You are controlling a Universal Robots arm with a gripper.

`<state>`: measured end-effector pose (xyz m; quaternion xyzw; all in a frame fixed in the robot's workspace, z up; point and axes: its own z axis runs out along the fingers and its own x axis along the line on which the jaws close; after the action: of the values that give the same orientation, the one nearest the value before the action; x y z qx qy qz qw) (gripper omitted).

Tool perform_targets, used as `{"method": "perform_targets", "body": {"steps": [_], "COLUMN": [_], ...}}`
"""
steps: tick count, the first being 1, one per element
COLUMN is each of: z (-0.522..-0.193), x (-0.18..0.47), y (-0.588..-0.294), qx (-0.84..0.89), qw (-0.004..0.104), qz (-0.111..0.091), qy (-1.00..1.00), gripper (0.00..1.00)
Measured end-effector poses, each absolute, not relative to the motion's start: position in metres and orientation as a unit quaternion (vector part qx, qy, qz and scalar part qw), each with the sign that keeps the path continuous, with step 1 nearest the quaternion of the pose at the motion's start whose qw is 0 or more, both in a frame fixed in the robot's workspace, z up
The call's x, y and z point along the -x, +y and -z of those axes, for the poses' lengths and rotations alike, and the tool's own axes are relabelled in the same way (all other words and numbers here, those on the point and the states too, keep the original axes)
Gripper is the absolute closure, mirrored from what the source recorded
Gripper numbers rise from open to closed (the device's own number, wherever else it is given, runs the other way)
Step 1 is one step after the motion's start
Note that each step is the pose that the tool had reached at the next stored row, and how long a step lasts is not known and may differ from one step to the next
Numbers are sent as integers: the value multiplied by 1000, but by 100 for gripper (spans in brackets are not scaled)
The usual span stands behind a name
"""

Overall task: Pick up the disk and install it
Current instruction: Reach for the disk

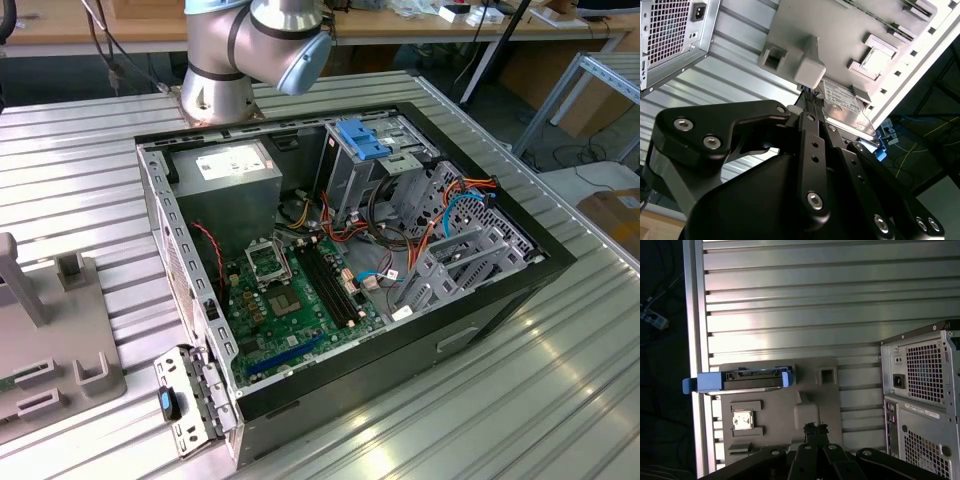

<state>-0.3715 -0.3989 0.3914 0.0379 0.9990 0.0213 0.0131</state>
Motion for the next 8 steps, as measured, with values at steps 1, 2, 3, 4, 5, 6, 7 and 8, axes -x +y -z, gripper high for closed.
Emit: {"method": "perform_targets", "body": {"steps": [1, 2, 3, 4, 5, 6, 7, 8], "z": [-391, -391, -391, -391, -391, -391, -391, -391], "x": [372, 371, 371, 371, 372, 371, 371, 371], "y": [-399, -399, -399, -399, -399, -399, -399, -399], "qx": [-38, -38, -38, -38, -38, -38, -38, -37], "qw": [12, 2, -10, -14, -15, -15, -15, -15], "qz": [-21, -21, -20, -20, -20, -20, -20, -20], "qy": [999, 999, 999, 999, 999, 999, 999, 999], "gripper": [89, 89, 89, 89, 89, 89, 89, 89]}}
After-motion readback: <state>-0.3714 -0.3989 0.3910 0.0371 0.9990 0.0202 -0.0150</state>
